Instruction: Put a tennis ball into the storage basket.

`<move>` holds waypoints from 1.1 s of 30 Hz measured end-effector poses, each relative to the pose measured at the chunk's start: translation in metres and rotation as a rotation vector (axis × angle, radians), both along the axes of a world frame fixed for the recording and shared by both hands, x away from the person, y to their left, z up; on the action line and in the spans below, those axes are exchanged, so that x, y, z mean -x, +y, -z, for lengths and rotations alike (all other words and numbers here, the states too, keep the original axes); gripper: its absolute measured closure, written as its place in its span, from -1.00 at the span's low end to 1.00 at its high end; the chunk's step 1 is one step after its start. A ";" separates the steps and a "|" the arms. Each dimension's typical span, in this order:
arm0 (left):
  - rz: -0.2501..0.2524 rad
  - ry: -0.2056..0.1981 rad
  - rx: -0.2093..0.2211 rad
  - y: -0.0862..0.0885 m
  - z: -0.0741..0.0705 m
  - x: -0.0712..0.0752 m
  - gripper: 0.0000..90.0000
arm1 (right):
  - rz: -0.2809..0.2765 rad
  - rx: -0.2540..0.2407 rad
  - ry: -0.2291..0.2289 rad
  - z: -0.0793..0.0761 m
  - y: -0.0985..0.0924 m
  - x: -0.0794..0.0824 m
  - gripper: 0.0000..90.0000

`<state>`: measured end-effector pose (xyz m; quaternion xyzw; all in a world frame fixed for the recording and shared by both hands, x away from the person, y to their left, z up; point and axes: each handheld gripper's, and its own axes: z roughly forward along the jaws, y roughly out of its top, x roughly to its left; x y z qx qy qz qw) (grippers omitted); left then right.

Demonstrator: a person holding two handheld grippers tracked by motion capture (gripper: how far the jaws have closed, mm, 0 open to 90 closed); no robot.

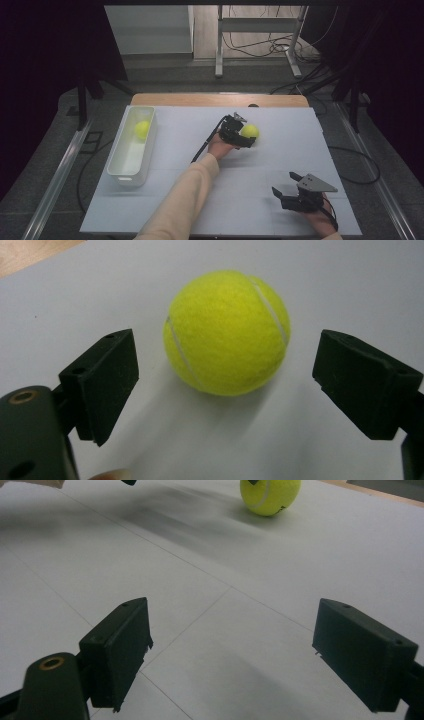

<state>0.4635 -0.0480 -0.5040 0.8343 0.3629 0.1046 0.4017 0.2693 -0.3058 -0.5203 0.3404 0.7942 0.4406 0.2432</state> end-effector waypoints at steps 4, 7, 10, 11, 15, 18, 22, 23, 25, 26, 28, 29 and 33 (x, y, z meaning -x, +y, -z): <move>-0.002 0.003 -0.009 -0.002 0.001 -0.004 -0.74 | 0.000 -0.003 0.000 0.000 0.000 0.000 -0.64; 0.000 0.004 -0.010 -0.005 0.002 -0.008 -0.74 | 0.003 -0.004 -0.001 0.000 -0.001 0.000 -0.64; 0.000 0.005 -0.006 -0.008 0.002 -0.010 -0.74 | 0.004 -0.002 0.000 0.000 -0.001 0.000 -0.64; 0.000 0.004 -0.005 -0.010 0.002 -0.011 -0.74 | 0.005 -0.002 0.000 0.000 -0.001 0.001 -0.64; -0.005 0.012 -0.009 -0.014 0.005 -0.014 -0.74 | 0.004 -0.007 -0.001 0.000 -0.002 0.001 -0.64; -0.002 0.014 -0.012 -0.017 0.006 -0.016 -0.73 | 0.005 -0.008 -0.001 0.000 -0.002 0.001 -0.64; -0.006 0.017 -0.013 -0.019 0.007 -0.017 -0.71 | 0.006 -0.010 -0.001 0.000 -0.003 0.001 -0.64; -0.005 0.016 -0.013 -0.019 0.007 -0.017 -0.68 | 0.007 -0.007 -0.001 0.000 -0.003 0.001 -0.64; 0.002 0.016 -0.012 -0.019 0.007 -0.017 -0.63 | 0.007 -0.007 -0.001 0.000 -0.003 0.001 -0.64; 0.003 0.016 -0.021 -0.020 0.007 -0.016 -0.59 | 0.005 -0.009 -0.001 0.000 -0.003 0.001 -0.64; 0.004 0.020 -0.024 -0.020 0.007 -0.016 -0.49 | 0.007 -0.006 -0.001 0.000 -0.003 0.001 -0.64; 0.004 0.019 -0.026 -0.020 0.007 -0.016 -0.47 | 0.007 -0.006 -0.001 0.000 -0.003 0.001 -0.64; 0.009 0.020 -0.031 -0.020 0.006 -0.015 -0.44 | 0.005 -0.008 -0.001 0.000 -0.003 0.001 -0.64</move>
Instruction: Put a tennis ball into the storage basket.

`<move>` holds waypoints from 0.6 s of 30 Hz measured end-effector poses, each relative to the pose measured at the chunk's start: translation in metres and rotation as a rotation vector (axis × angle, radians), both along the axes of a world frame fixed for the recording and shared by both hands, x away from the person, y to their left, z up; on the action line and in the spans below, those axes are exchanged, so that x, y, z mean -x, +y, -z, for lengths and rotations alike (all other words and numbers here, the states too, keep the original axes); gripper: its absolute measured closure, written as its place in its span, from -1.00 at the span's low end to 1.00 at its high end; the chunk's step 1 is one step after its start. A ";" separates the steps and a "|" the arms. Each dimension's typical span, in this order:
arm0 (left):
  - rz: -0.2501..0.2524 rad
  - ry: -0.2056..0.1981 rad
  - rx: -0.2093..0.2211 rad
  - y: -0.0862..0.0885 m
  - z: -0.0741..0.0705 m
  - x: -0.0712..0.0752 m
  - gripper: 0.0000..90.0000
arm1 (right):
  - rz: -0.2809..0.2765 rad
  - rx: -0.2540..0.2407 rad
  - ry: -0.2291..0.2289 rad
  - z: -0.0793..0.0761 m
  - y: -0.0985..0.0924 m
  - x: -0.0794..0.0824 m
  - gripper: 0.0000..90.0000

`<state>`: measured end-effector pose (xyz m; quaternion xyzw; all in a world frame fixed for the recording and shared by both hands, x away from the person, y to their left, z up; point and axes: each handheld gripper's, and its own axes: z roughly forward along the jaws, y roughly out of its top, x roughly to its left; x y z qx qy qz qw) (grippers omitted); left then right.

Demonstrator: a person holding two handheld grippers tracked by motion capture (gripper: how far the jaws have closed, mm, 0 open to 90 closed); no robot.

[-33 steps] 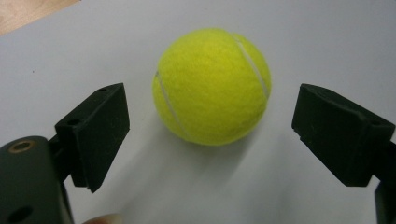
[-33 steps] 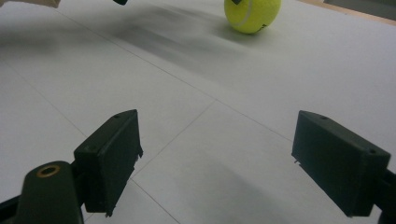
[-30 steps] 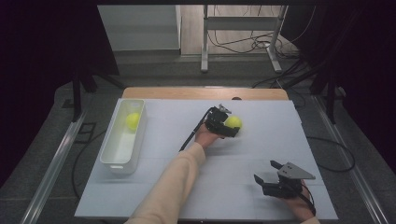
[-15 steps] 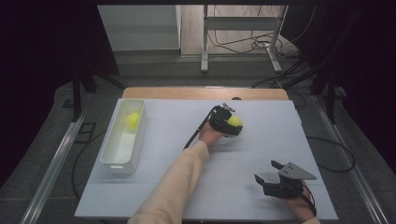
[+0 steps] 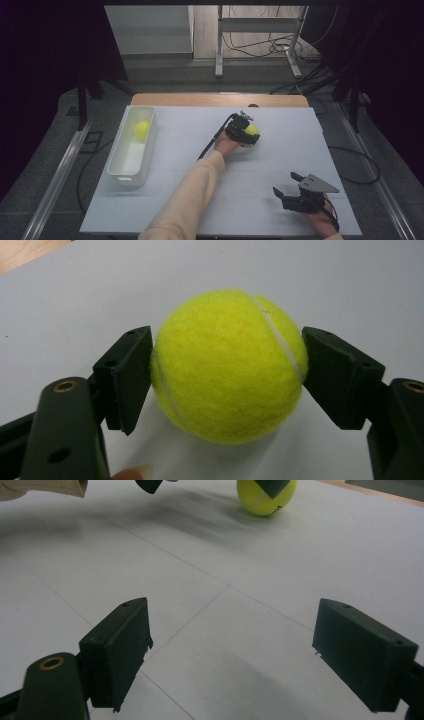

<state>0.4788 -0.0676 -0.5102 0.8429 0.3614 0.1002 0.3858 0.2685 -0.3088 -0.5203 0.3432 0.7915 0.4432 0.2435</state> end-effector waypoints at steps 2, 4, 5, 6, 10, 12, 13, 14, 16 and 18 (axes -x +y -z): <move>-0.001 0.002 -0.001 0.000 0.000 0.000 -0.44 | 0.000 0.001 0.000 0.000 0.000 0.000 -0.64; -0.002 -0.002 -0.006 -0.001 -0.001 0.001 -0.43 | 0.000 0.002 0.000 0.000 0.000 0.000 -0.64; -0.002 -0.002 -0.006 -0.001 -0.001 0.001 -0.43 | 0.000 0.002 0.000 0.000 0.000 0.000 -0.64; -0.004 -0.003 -0.009 -0.001 -0.001 0.001 -0.43 | 0.000 0.002 0.000 0.000 0.000 0.000 -0.64; -0.005 0.003 -0.009 0.000 -0.001 0.001 -0.43 | 0.002 0.004 -0.001 0.000 0.000 0.000 -0.64; -0.004 0.003 -0.014 0.001 -0.002 0.001 -0.43 | 0.002 0.003 -0.001 0.000 0.000 0.000 -0.64; -0.005 0.003 -0.013 0.002 -0.003 0.001 -0.43 | 0.002 0.003 -0.001 0.000 0.000 0.000 -0.64; -0.008 0.003 -0.010 0.002 -0.003 0.001 -0.43 | 0.002 0.003 -0.001 0.000 0.000 0.000 -0.64; -0.007 0.003 -0.008 0.003 -0.005 0.002 -0.43 | 0.003 0.005 -0.002 0.000 0.000 0.000 -0.64; -0.005 0.002 -0.007 0.004 -0.007 0.003 -0.43 | 0.002 0.003 -0.002 0.000 0.000 0.000 -0.64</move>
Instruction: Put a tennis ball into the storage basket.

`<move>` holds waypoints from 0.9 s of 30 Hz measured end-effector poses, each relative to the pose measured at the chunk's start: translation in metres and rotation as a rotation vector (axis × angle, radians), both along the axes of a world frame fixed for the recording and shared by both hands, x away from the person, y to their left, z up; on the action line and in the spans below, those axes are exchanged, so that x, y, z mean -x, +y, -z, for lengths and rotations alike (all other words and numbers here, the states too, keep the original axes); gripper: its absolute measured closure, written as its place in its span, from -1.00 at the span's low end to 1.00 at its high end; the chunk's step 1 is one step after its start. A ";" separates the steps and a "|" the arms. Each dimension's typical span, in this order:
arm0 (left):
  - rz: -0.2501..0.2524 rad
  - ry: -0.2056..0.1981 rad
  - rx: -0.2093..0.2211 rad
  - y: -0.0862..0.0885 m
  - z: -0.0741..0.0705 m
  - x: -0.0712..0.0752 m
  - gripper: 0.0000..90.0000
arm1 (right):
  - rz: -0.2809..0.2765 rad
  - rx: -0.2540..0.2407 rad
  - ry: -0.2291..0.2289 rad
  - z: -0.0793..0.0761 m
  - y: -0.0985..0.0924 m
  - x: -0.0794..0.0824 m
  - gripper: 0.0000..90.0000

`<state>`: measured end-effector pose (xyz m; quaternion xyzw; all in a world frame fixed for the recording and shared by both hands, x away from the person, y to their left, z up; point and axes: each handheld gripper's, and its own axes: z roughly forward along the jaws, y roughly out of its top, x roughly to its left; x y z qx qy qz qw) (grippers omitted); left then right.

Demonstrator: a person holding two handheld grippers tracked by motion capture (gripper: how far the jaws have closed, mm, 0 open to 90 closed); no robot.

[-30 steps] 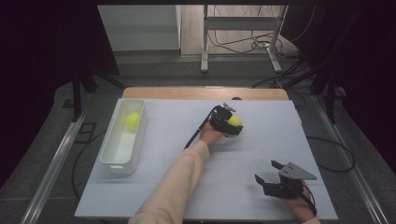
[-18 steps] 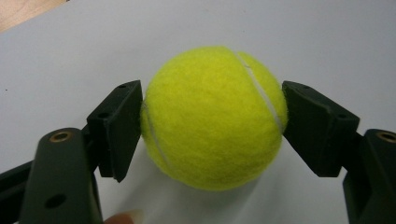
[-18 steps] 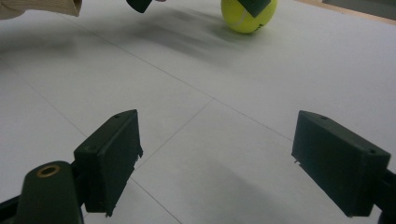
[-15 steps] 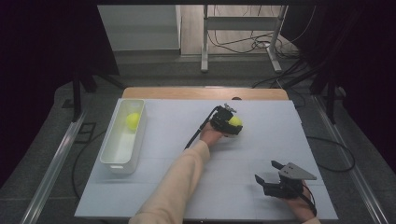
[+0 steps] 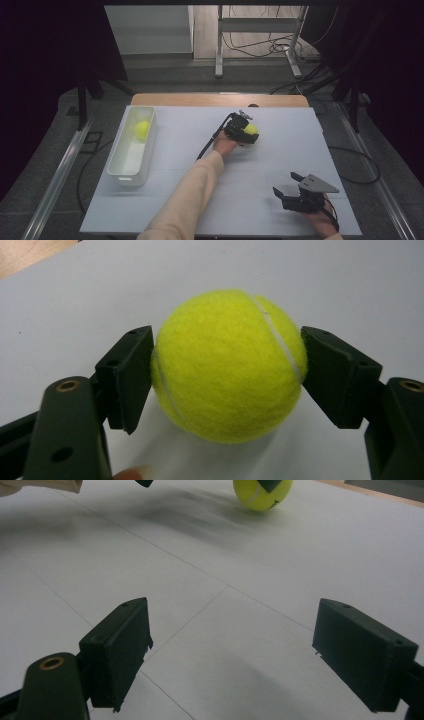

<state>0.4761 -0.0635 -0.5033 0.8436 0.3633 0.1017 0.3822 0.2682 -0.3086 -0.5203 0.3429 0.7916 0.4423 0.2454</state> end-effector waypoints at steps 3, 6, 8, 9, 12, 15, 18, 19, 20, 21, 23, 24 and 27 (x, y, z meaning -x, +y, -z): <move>-0.001 -0.002 0.007 0.000 -0.001 0.001 -0.43 | 0.001 0.004 0.000 0.000 0.000 0.000 -0.64; 0.006 -0.006 0.013 0.001 -0.004 0.003 -0.43 | 0.003 0.003 0.000 0.000 0.000 0.000 -0.64; 0.006 -0.006 0.026 0.002 -0.005 0.004 -0.43 | 0.003 0.005 -0.001 0.000 0.000 0.000 -0.64; 0.007 -0.005 0.024 0.003 -0.006 0.005 -0.43 | 0.002 0.002 -0.001 0.000 0.000 0.000 -0.64; 0.008 -0.010 0.032 0.005 -0.008 0.008 -0.43 | 0.004 0.005 -0.002 0.000 0.000 0.000 -0.64; 0.010 -0.014 0.035 0.008 -0.009 0.011 -0.43 | 0.003 0.002 -0.001 0.000 0.000 0.000 -0.64; 0.011 -0.018 0.044 0.012 -0.012 0.014 -0.43 | 0.001 0.005 -0.003 0.000 0.000 0.000 -0.64; 0.012 -0.019 0.045 0.013 -0.012 0.015 -0.43 | 0.001 0.006 -0.003 0.000 0.000 0.000 -0.64; 0.010 -0.021 0.048 0.015 -0.013 0.016 -0.43 | 0.002 0.006 -0.003 0.000 0.000 0.000 -0.64; 0.010 -0.021 0.048 0.015 -0.013 0.016 -0.43 | 0.002 0.006 -0.003 0.000 0.001 0.000 -0.64; 0.009 -0.023 0.053 0.018 -0.014 0.018 -0.43 | 0.002 0.007 -0.004 0.000 0.001 0.000 -0.64; 0.007 -0.024 0.059 0.020 -0.015 0.019 -0.43 | 0.002 0.008 -0.004 0.000 0.001 0.000 -0.64; 0.006 -0.025 0.062 0.022 -0.015 0.020 -0.43 | 0.002 0.009 -0.004 0.000 0.001 0.000 -0.64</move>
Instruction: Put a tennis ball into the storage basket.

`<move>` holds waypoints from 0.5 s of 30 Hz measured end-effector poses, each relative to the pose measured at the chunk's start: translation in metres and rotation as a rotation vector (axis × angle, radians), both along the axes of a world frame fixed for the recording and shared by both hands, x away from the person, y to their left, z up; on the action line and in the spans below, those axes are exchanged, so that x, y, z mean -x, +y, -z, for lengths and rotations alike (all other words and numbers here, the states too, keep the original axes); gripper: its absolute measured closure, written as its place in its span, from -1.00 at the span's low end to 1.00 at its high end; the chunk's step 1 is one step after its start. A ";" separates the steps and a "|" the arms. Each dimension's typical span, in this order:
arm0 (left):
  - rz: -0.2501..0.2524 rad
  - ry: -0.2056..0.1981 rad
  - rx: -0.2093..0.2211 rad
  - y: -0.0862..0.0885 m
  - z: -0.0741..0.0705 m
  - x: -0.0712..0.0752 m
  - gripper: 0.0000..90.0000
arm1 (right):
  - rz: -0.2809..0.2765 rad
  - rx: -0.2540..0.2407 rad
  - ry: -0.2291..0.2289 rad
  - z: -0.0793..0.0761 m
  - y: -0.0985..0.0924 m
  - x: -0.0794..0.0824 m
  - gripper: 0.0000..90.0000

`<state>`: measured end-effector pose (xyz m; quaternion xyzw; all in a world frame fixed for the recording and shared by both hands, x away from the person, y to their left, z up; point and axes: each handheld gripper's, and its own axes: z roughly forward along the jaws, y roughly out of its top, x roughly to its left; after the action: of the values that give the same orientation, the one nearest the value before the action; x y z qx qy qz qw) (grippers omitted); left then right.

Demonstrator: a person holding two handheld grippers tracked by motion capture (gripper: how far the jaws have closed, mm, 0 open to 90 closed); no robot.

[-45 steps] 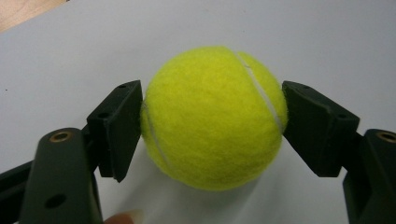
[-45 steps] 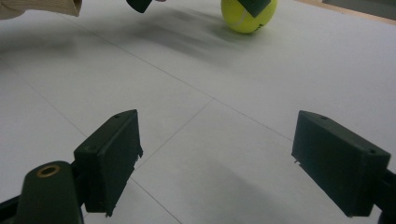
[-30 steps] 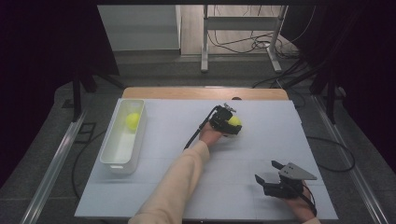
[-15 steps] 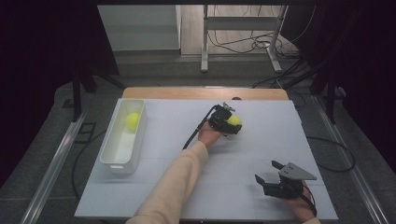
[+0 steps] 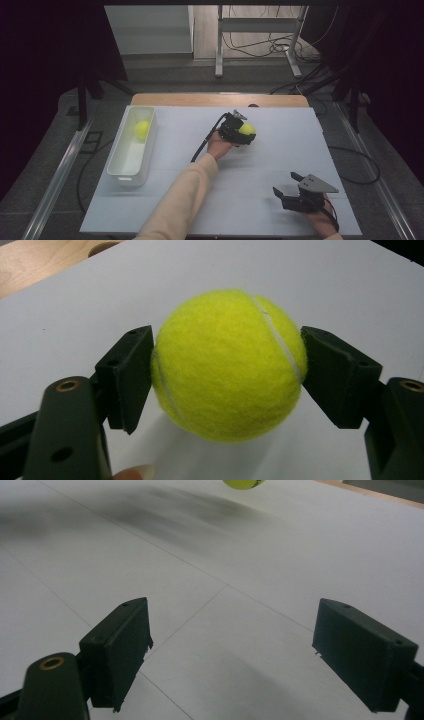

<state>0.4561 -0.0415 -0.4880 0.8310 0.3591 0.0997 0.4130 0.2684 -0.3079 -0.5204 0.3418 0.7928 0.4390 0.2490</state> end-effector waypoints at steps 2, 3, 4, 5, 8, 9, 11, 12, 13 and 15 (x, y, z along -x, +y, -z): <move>-0.001 -0.002 0.003 0.002 -0.001 0.001 -0.43 | 0.000 0.001 0.000 0.000 0.000 0.000 -0.64; -0.001 -0.004 0.005 0.003 -0.001 0.002 -0.43 | 0.001 0.000 0.000 0.000 0.000 0.000 -0.64; -0.001 -0.004 0.007 0.004 -0.001 0.002 -0.43 | 0.002 0.000 0.000 0.000 0.000 0.000 -0.64; 0.002 -0.004 0.009 0.005 -0.002 0.003 -0.43 | 0.002 0.000 0.000 0.000 0.000 0.000 -0.64; 0.005 -0.007 0.015 0.006 -0.002 0.006 -0.43 | 0.001 0.001 -0.001 0.000 0.000 0.000 -0.64; 0.005 -0.007 0.015 0.006 -0.002 0.006 -0.43 | 0.001 0.001 -0.001 0.000 0.000 0.000 -0.64; 0.008 -0.008 0.018 0.007 -0.003 0.008 -0.43 | 0.002 0.001 0.000 0.000 0.000 0.000 -0.64; 0.009 -0.008 0.023 0.007 -0.003 0.009 -0.43 | 0.002 0.001 0.000 0.000 0.000 0.000 -0.64; 0.012 -0.010 0.021 0.007 -0.003 0.009 -0.43 | 0.002 0.001 0.001 0.000 0.000 0.000 -0.64; 0.017 -0.013 0.021 0.007 -0.004 0.011 -0.43 | 0.003 0.001 0.001 0.000 0.000 0.000 -0.64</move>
<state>0.4451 -0.0344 -0.4839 0.8289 0.3506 0.0977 0.4249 0.2685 -0.3082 -0.5206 0.3430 0.7926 0.4379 0.2497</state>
